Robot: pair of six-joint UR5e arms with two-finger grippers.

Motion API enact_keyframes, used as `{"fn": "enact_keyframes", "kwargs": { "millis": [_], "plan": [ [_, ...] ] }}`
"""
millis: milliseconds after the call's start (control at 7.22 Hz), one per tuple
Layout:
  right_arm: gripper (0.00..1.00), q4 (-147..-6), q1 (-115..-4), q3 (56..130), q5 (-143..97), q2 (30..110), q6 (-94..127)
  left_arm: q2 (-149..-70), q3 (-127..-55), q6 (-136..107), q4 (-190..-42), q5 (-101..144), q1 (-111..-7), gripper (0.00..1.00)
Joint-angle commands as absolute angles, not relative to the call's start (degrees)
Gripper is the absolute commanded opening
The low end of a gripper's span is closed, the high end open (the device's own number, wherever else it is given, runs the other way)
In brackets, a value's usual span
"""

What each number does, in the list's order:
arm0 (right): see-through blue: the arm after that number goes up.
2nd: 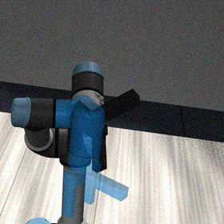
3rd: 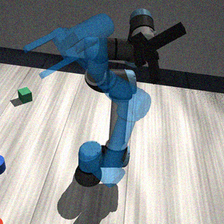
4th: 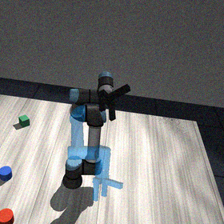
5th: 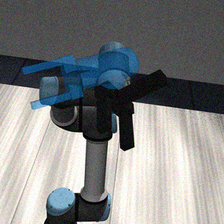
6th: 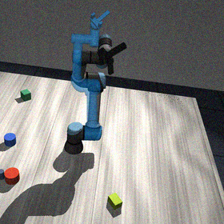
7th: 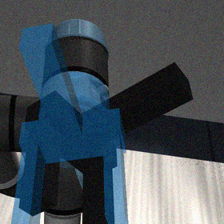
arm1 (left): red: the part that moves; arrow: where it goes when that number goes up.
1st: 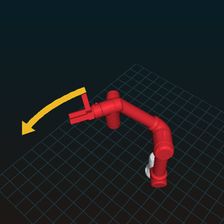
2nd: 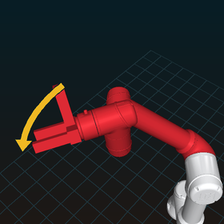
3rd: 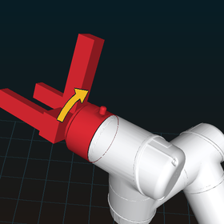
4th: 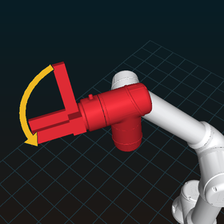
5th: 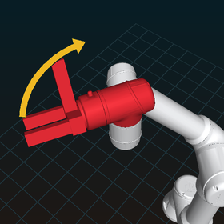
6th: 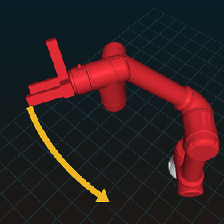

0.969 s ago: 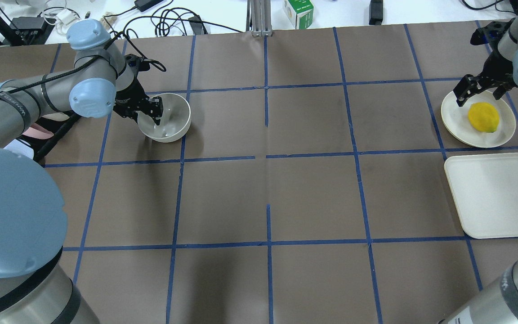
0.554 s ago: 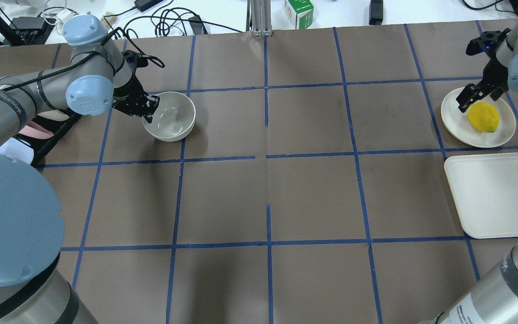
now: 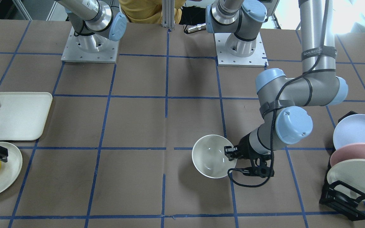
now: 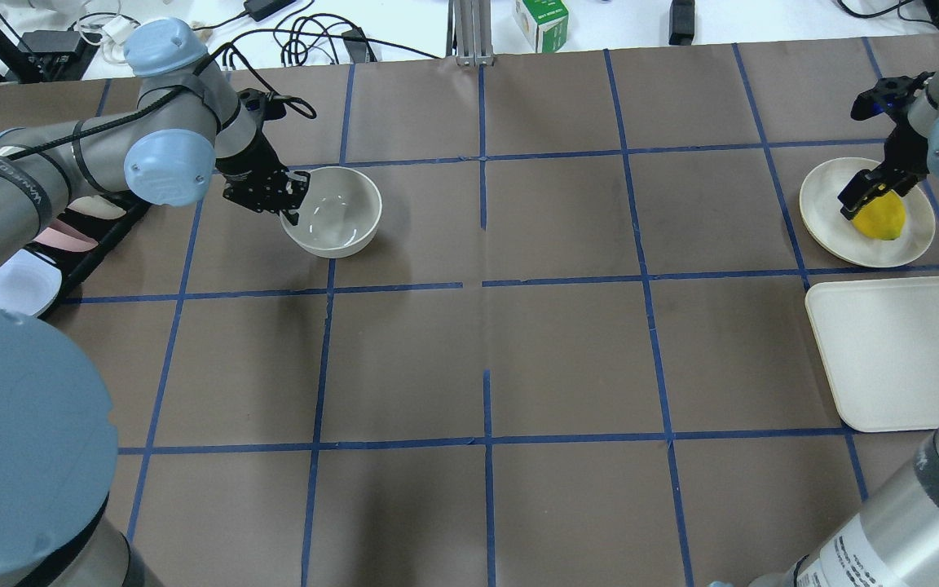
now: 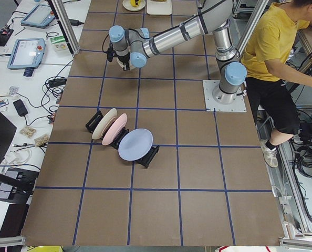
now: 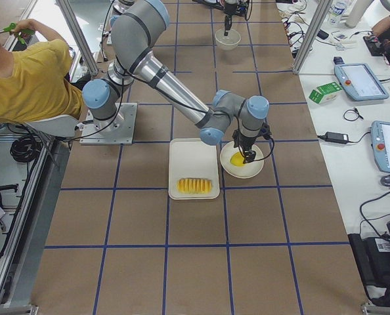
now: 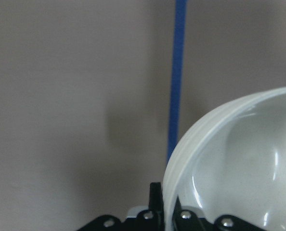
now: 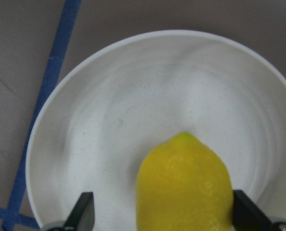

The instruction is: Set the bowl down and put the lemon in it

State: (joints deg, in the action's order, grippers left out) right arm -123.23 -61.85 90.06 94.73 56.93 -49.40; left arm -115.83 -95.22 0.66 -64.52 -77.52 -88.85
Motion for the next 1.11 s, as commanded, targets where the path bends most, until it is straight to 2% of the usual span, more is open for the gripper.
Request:
{"fn": "enact_keyframes", "kwargs": {
  "millis": [0,138,415,692,831,969],
  "plan": [
    [0.05,-123.31,-61.79,89.83,94.92,56.51,-48.43,-114.95,-101.40,-9.96,-53.70,-76.28,-96.91,0.00],
    [0.00,-122.61,-61.79,89.91,95.18,56.95,-48.43,-115.83,-103.17,-14.11,-49.18,-76.38,-98.68,0.00],
    [0.00,-119.56,-61.79,89.82,95.71,59.05,-43.99,-115.93,-102.57,-16.88,-47.47,-76.46,-99.32,0.00],
    [0.00,-111.32,-63.71,89.91,94.23,65.53,-32.48,-116.45,-103.44,-17.67,-46.84,-76.38,-99.93,0.00],
    [0.00,-108.05,-66.59,89.91,92.30,68.18,-27.47,-116.46,-103.53,-18.10,-46.76,-76.55,-100.37,0.99],
    [0.00,-105.23,-70.54,89.91,92.20,71.42,-19.50,-114.71,-101.88,-17.50,-47.37,-76.64,-99.94,1.00]
  ]
}}
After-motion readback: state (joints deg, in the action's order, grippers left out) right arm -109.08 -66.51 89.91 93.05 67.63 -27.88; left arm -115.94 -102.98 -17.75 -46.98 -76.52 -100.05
